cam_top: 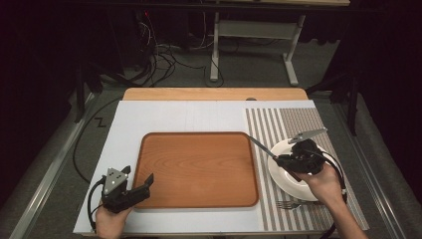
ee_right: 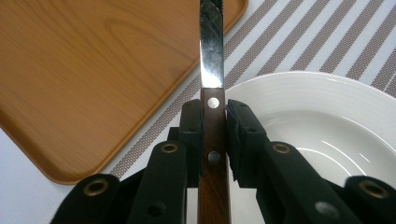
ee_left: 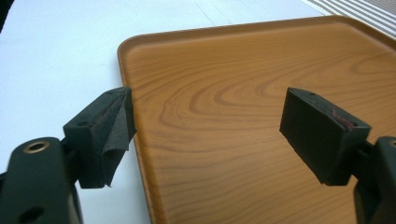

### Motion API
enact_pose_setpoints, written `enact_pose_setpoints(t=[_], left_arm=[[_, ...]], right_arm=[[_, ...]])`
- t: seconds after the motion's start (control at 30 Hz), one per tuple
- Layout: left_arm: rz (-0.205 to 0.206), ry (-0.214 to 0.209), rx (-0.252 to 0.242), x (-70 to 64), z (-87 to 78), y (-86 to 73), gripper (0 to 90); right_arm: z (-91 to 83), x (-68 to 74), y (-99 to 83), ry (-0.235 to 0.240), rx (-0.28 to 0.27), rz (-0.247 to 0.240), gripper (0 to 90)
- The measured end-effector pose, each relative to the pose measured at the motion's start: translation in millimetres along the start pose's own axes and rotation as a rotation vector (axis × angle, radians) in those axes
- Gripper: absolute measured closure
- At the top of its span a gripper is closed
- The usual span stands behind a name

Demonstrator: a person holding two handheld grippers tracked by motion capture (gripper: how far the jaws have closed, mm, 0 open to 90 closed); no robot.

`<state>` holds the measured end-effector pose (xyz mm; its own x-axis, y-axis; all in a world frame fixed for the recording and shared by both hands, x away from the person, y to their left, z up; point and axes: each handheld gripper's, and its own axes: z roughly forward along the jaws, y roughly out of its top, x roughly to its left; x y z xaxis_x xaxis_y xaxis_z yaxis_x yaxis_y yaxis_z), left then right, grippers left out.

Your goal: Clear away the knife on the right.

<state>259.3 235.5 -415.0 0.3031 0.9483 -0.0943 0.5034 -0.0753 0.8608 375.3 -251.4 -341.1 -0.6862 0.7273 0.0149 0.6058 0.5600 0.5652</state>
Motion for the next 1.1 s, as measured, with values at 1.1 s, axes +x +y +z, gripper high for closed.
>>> enact_pose_setpoints(t=[1.1], left_arm=[[0.004,-0.005,0.003,-0.5,0.2,0.0,19.2]], right_arm=[[23.1,37.4,11.9,0.062,0.034,-0.08,77.7]])
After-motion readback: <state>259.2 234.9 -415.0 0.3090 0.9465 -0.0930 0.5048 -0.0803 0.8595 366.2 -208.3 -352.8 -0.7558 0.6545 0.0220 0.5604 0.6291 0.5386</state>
